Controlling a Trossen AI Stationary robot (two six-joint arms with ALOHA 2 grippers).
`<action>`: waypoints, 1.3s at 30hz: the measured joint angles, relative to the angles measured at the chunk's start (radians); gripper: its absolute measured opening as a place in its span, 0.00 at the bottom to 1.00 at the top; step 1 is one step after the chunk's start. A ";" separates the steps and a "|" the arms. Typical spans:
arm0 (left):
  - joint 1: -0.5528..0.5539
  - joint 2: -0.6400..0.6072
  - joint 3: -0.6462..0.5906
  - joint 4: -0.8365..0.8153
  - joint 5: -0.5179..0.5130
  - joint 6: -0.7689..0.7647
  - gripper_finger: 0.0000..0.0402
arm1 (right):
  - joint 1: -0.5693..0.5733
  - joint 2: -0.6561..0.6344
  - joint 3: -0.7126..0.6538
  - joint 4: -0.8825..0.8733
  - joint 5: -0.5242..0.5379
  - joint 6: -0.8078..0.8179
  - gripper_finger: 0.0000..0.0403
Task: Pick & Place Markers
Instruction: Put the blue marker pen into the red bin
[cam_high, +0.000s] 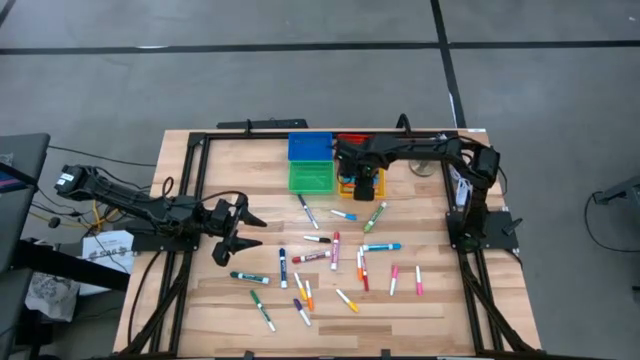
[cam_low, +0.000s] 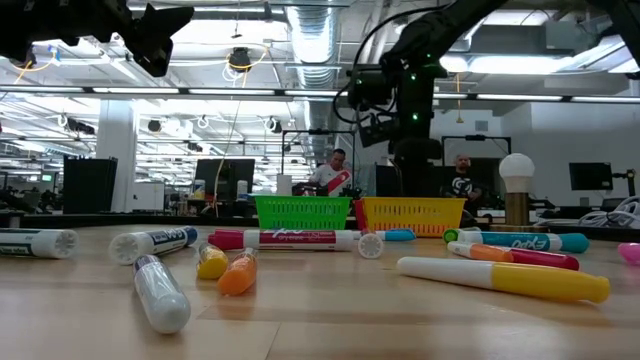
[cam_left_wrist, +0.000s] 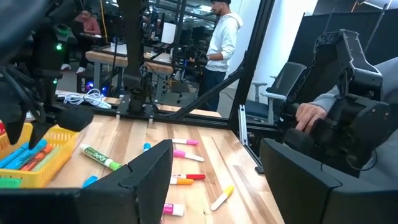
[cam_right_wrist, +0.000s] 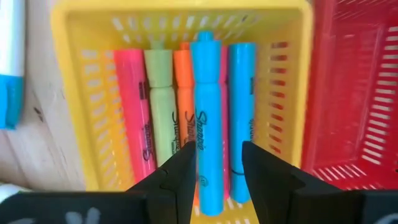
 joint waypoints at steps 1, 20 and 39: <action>0.000 0.000 0.000 -0.001 0.000 -0.004 0.60 | 0.000 0.000 0.009 -0.013 0.000 0.001 0.29; 0.000 0.000 0.000 -0.026 0.084 -0.030 0.60 | 0.200 -0.004 0.188 -0.180 -0.001 0.145 0.29; 0.000 0.000 0.000 -0.023 0.091 -0.030 0.60 | 0.507 -0.075 0.187 -0.257 0.061 0.537 0.29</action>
